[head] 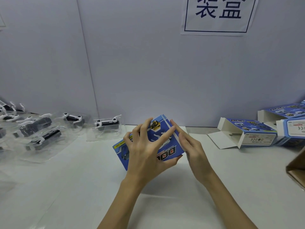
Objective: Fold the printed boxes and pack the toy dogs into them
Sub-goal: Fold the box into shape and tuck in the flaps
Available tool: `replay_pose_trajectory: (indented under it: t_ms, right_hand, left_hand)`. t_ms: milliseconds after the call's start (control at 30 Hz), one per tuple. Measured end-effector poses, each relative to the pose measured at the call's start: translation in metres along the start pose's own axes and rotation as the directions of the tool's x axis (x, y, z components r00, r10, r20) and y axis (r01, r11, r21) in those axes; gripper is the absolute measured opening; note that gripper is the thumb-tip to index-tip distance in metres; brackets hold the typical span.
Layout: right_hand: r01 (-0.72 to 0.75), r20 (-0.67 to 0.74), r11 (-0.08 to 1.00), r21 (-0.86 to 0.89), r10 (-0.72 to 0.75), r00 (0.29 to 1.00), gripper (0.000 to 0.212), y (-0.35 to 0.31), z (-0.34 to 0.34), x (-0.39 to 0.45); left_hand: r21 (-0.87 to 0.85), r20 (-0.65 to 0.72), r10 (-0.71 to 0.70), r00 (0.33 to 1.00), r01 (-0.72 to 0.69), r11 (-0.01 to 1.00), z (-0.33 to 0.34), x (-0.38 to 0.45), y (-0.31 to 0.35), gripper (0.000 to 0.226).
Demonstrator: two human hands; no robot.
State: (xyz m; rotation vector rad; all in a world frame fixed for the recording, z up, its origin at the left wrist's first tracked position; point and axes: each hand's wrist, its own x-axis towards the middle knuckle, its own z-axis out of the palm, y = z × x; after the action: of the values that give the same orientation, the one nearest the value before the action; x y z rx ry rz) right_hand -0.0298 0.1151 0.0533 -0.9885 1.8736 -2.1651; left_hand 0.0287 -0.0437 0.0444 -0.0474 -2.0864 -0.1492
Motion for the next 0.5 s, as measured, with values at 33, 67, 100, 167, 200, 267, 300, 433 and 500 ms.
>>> replay_pose_trajectory:
  t_ms: [33, 67, 100, 167, 200, 267, 300, 433, 500]
  right_hand:
    - [0.004, -0.003, 1.0, -0.005, -0.004, 1.0, 0.047, -0.002, -0.002, 0.0]
    - [0.012, -0.014, 1.0, -0.015, -0.012, 1.0, 0.045, -0.003, -0.001, 0.0]
    - [0.021, -0.033, 0.999, -0.028, -0.022, 0.999, 0.044, -0.004, 0.001, 0.0]
    - [0.041, -0.083, 0.998, -0.055, -0.045, 0.996, 0.04, -0.002, 0.008, 0.0]
    - [0.05, -0.103, 0.997, -0.063, -0.056, 0.993, 0.04, 0.0, 0.011, -0.001]
    - [0.064, -0.126, 0.995, -0.072, -0.073, 0.989, 0.04, 0.004, 0.016, -0.002]
    - [0.067, -0.13, 0.995, -0.08, -0.077, 0.988, 0.041, 0.005, 0.018, -0.002]
    - [0.097, -0.074, 0.988, -0.124, -0.106, 0.992, 0.046, 0.005, 0.019, -0.006]
    - [0.122, -0.046, 0.981, -0.152, -0.13, 0.99, 0.045, 0.004, 0.019, -0.007]
  left_hand:
    - [-0.003, 0.002, -0.006, 1.0, 0.006, 1.0, -0.001, 0.0, 0.0, 0.077]
    - [-0.009, 0.004, -0.017, 1.0, 0.017, 1.0, -0.001, 0.001, 0.0, 0.075]
    - [-0.013, 0.006, -0.028, 1.0, 0.028, 1.0, -0.001, 0.001, 0.001, 0.073]
    - [-0.014, 0.011, -0.045, 0.999, 0.045, 0.999, -0.001, 0.002, 0.002, 0.069]
    - [-0.014, 0.012, -0.05, 0.999, 0.05, 0.999, -0.001, 0.002, 0.002, 0.067]
    - [-0.006, 0.008, -0.055, 0.998, 0.055, 0.998, 0.001, 0.002, 0.003, 0.067]
    - [0.001, 0.004, -0.057, 0.998, 0.057, 0.998, 0.001, 0.001, 0.003, 0.068]
    - [-0.002, 0.0, -0.07, 0.998, 0.07, 0.998, 0.001, 0.001, 0.001, 0.073]
    - [-0.009, -0.004, -0.068, 0.998, 0.068, 0.998, 0.001, 0.001, -0.001, 0.075]
